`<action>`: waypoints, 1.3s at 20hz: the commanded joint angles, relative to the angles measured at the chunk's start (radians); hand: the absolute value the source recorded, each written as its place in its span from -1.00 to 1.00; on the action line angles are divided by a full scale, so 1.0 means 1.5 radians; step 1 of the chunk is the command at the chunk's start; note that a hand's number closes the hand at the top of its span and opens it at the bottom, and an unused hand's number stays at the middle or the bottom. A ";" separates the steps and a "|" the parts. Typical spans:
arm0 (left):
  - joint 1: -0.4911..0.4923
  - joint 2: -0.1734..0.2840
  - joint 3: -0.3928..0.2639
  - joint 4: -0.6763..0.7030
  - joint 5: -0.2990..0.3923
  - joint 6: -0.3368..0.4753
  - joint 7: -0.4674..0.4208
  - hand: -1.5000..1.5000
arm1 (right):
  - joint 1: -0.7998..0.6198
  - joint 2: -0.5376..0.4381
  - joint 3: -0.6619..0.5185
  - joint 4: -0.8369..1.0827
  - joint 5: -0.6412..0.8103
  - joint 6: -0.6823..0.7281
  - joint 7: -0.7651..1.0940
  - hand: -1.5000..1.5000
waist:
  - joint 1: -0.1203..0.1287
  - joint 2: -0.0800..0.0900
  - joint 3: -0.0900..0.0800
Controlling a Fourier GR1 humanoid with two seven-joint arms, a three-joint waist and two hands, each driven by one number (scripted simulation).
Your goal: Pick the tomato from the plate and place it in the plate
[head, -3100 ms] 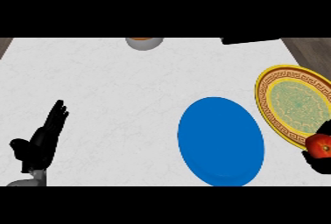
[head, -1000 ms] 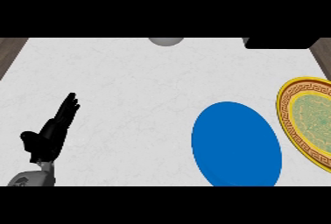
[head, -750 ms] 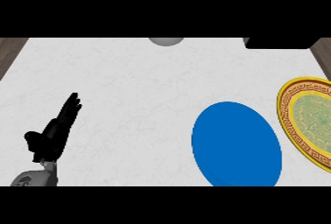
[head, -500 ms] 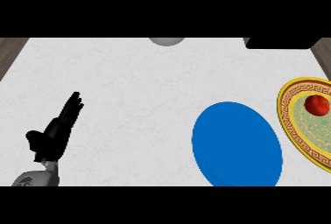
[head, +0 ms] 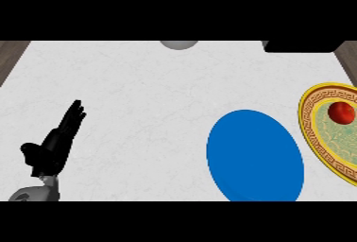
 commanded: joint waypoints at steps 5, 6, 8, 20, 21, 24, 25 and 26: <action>0.014 -0.011 0.000 -0.003 -0.010 0.010 -0.018 0.00 | 0.034 -0.119 -0.136 0.172 -0.143 0.198 -0.063 -1.00 | 0.001 0.002 0.002; -0.001 -0.022 -0.004 0.004 -0.006 0.013 -0.001 0.00 | 0.049 -0.131 -0.145 0.189 -0.151 0.224 -0.082 -1.00 | -0.002 0.002 0.002; -0.005 -0.004 0.001 0.010 -0.003 -0.010 -0.017 0.00 | 0.054 -0.152 -0.149 0.253 -0.133 0.220 -0.151 -1.00 | 0.009 0.007 0.004; -0.008 -0.002 0.007 0.019 -0.005 -0.010 -0.009 0.00 | 0.155 -0.227 -0.115 0.296 -0.096 0.340 -0.297 -1.00 | 0.004 0.006 0.007; 0.007 -0.023 -0.015 -0.009 -0.009 -0.007 -0.011 0.00 | 0.156 -0.203 -0.113 0.294 -0.094 0.313 -0.317 -1.00 | 0.009 0.005 0.008; 0.003 0.000 0.007 0.004 0.001 -0.020 -0.021 0.00 | 0.158 -0.205 -0.111 0.304 -0.095 0.304 -0.315 -1.00 | 0.012 0.006 0.009; 0.001 -0.014 -0.001 0.008 -0.005 -0.009 -0.014 0.00 | 0.163 -0.206 -0.105 0.299 -0.091 0.311 -0.331 -1.00 | 0.007 0.005 0.008; -0.014 -0.013 0.008 0.025 -0.008 -0.001 -0.028 0.00 | 0.170 -0.207 -0.103 0.300 -0.090 0.314 -0.336 -1.00 | 0.001 0.007 0.008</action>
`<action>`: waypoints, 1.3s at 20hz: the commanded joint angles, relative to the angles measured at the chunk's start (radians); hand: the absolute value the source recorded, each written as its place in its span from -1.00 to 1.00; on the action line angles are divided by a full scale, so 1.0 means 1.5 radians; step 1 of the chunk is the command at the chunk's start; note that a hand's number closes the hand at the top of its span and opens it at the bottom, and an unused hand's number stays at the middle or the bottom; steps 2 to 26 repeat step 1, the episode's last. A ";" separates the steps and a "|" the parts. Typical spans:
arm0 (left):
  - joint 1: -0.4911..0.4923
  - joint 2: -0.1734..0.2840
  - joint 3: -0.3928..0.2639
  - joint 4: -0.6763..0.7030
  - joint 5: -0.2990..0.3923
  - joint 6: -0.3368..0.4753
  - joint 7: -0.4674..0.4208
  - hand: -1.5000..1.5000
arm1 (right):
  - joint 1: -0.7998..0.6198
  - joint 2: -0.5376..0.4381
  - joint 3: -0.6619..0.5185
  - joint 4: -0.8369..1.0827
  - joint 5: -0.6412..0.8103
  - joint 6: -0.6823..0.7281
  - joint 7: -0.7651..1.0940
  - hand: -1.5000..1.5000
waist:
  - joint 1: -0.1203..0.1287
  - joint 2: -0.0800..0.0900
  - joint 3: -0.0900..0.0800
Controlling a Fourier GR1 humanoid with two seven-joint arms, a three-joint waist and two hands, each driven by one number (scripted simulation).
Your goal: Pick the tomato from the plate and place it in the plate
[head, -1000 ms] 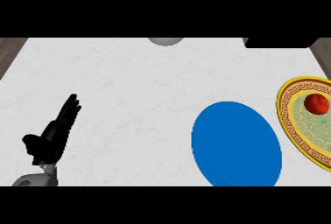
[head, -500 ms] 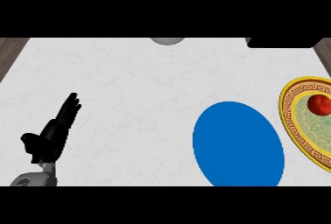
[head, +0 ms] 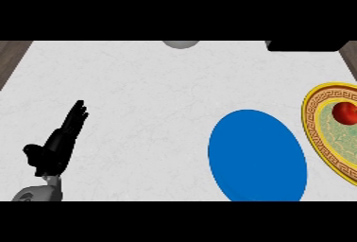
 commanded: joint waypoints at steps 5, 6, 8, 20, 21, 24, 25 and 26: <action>-0.006 -0.011 -0.005 -0.001 -0.001 0.007 0.010 0.00 | -0.002 0.004 0.000 0.016 0.002 0.043 -0.094 -1.00 | 0.005 0.000 0.001; -0.006 -0.011 -0.005 -0.001 -0.001 0.007 0.010 0.00 | -0.002 0.004 0.000 0.016 0.002 0.043 -0.094 -1.00 | 0.005 0.000 0.001; -0.006 -0.011 -0.005 -0.001 -0.001 0.007 0.010 0.00 | -0.002 0.004 0.000 0.016 0.002 0.043 -0.094 -1.00 | 0.005 0.000 0.001; -0.006 -0.011 -0.005 -0.001 -0.001 0.007 0.010 0.00 | -0.002 0.004 0.000 0.016 0.002 0.043 -0.094 -1.00 | 0.005 0.000 0.001; -0.006 -0.011 -0.005 -0.001 -0.001 0.007 0.010 0.00 | -0.002 0.004 0.000 0.016 0.002 0.043 -0.094 -1.00 | 0.005 0.000 0.001; -0.006 -0.011 -0.005 -0.001 -0.001 0.007 0.010 0.00 | -0.002 0.004 0.000 0.016 0.002 0.043 -0.094 -1.00 | 0.005 0.000 0.001; -0.006 -0.011 -0.005 -0.001 -0.001 0.007 0.010 0.00 | -0.002 0.004 0.000 0.016 0.002 0.043 -0.094 -1.00 | 0.005 0.000 0.001; -0.006 -0.011 -0.005 -0.001 -0.001 0.007 0.010 0.00 | -0.002 0.004 0.000 0.016 0.002 0.043 -0.094 -1.00 | 0.005 0.000 0.001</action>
